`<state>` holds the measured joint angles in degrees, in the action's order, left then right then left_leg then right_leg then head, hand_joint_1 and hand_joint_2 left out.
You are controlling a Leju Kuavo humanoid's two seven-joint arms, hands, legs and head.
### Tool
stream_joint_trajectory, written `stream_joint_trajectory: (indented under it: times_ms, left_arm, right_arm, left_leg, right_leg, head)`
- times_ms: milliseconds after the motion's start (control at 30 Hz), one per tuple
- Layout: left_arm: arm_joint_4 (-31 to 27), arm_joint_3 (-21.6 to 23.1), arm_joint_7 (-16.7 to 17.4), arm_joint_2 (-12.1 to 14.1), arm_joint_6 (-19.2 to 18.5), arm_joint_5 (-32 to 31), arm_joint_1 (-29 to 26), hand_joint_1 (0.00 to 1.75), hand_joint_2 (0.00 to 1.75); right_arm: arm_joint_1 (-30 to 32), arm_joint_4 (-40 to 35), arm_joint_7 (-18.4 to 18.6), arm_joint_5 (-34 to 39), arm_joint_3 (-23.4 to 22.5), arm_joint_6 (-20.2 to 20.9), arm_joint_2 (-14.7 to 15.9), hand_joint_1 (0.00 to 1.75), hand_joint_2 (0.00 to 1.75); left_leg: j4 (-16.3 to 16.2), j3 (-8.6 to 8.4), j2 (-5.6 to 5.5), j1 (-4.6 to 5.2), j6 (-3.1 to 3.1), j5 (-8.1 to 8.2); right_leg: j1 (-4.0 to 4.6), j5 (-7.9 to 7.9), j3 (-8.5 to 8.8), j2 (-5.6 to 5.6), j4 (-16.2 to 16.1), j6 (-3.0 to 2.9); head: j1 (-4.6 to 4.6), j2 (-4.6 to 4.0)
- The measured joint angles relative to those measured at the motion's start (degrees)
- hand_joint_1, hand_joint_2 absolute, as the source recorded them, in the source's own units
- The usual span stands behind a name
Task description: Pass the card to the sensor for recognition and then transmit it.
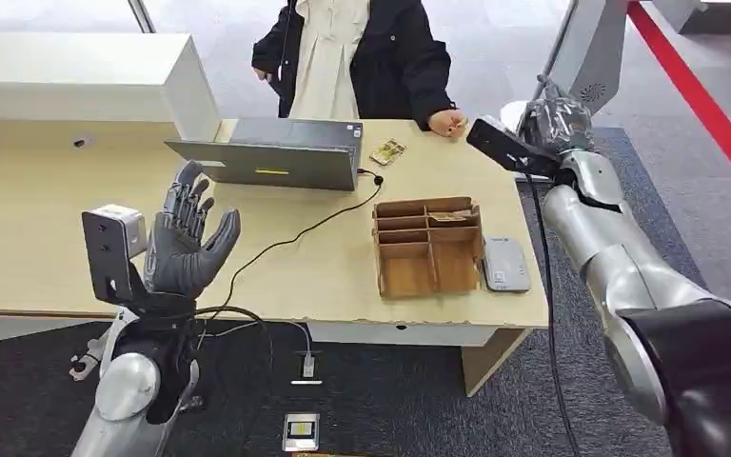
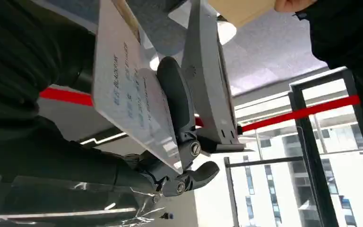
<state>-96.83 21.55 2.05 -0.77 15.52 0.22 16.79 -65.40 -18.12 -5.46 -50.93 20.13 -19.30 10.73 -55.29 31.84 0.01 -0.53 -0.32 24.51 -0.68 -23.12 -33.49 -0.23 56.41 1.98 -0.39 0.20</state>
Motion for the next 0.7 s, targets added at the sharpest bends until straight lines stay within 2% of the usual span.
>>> stream_joint_trajectory:
  times_ms: [233,700]
  left_arm:
    - [-2.8,-1.0,1.0,0.1,0.2,-0.4,-1.9,0.00,1.75]
    - [-5.1,-1.0,2.0,0.5,0.6,-0.7,-2.7,0.00,1.75]
  right_arm:
    - [4.2,-0.8,0.0,1.9,-2.8,0.1,1.7,1.75,1.75]
    - [8.2,-1.4,-0.2,3.4,-5.3,0.7,2.2,1.75,1.75]
  left_leg:
    - [0.0,0.01,0.01,-0.01,0.00,0.00]
    - [0.0,0.00,0.01,0.00,0.00,0.00]
  right_leg:
    - [-0.01,0.00,0.00,0.00,0.0,0.00]
    - [0.00,0.00,0.00,0.00,0.0,0.00]
  head:
    - [-0.02,0.00]
    - [0.00,0.00]
